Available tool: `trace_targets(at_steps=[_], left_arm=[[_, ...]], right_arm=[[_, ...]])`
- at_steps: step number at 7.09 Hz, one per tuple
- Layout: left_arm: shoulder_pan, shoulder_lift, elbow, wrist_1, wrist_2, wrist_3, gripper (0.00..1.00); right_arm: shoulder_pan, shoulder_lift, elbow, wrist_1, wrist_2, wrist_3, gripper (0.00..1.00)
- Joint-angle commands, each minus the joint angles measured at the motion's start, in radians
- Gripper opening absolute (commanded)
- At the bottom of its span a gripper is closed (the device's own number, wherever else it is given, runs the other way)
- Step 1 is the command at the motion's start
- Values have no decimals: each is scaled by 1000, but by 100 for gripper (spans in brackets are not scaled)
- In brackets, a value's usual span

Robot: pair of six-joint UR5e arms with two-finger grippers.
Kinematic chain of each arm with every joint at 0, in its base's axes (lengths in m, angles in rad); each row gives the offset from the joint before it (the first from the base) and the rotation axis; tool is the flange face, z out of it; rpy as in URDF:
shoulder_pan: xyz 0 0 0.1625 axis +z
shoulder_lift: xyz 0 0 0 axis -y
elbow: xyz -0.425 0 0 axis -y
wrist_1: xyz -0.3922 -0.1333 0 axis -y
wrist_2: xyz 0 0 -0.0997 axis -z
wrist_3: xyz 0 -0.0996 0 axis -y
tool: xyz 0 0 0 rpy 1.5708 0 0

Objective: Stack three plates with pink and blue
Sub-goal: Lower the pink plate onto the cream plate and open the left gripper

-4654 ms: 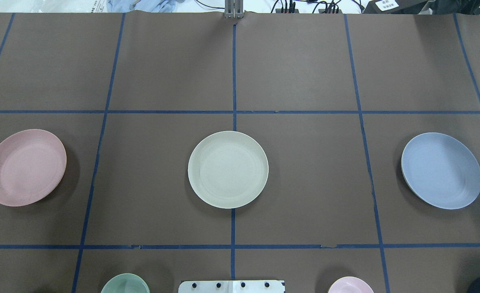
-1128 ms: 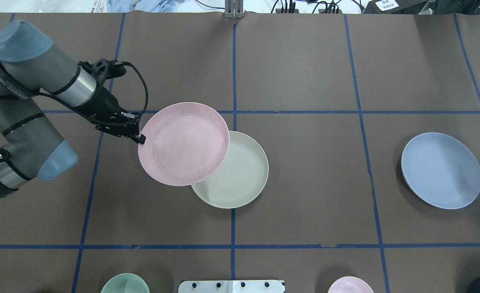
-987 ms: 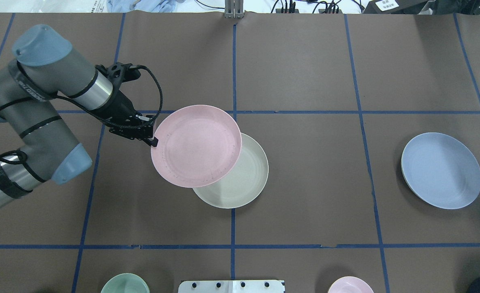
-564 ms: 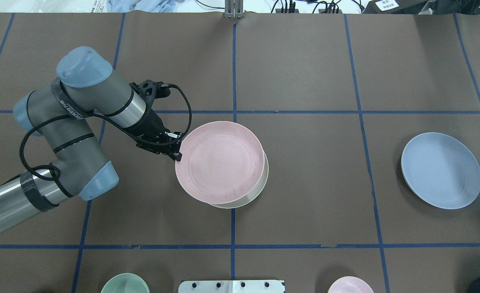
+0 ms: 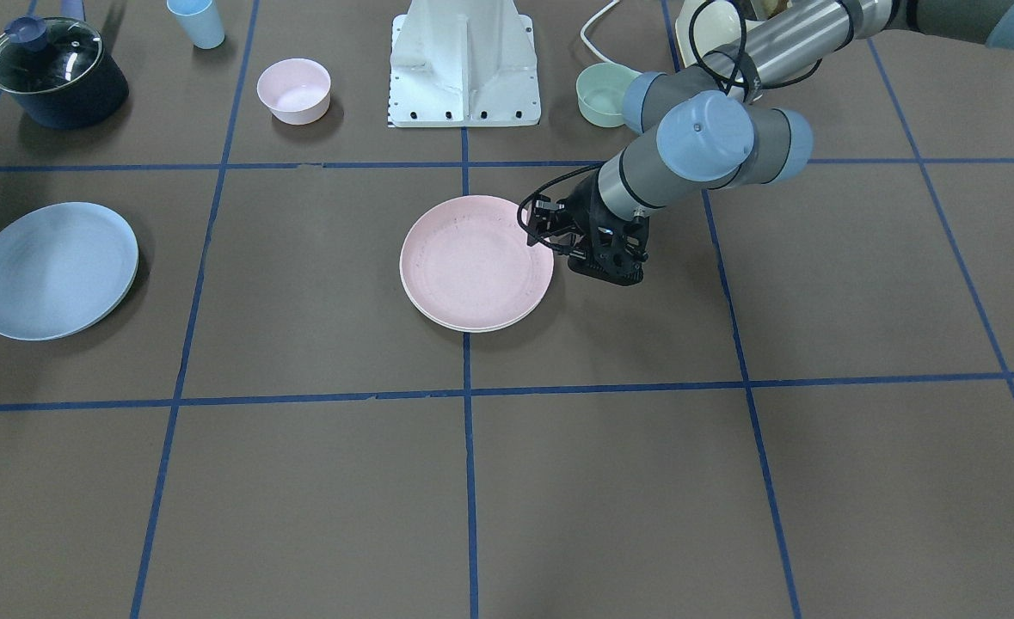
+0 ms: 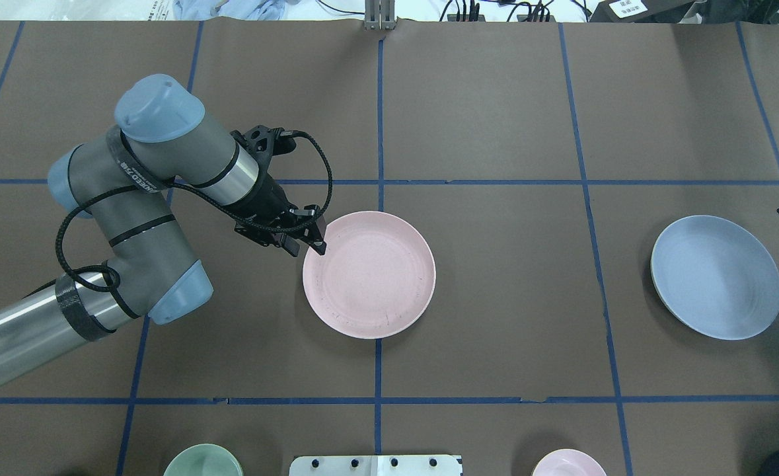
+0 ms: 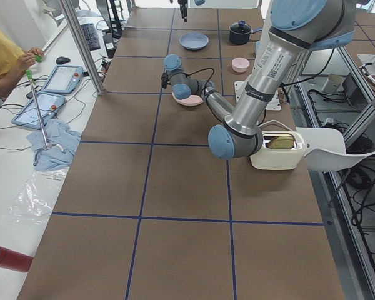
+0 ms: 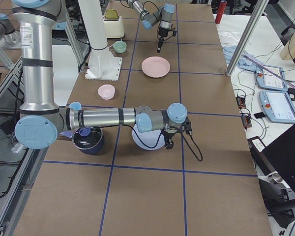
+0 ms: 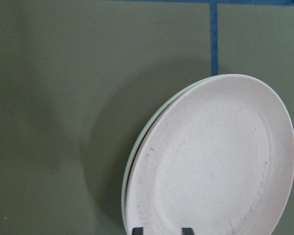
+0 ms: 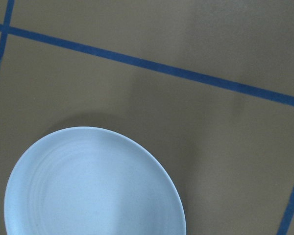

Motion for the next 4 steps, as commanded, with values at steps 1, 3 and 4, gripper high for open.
trace_targets(at_steps=[1, 3, 4], left_arm=[[-67, 0, -64, -3, -6, -17, 100], [-127, 13, -93, 3, -5, -18, 100], [-136, 13, -95, 3, -5, -18, 100]], right_arm=[[-32, -19, -8, 0, 6, 57, 100], [-71, -19, -19, 4, -1, 69, 98], [-95, -19, -87, 110, -6, 70, 97]])
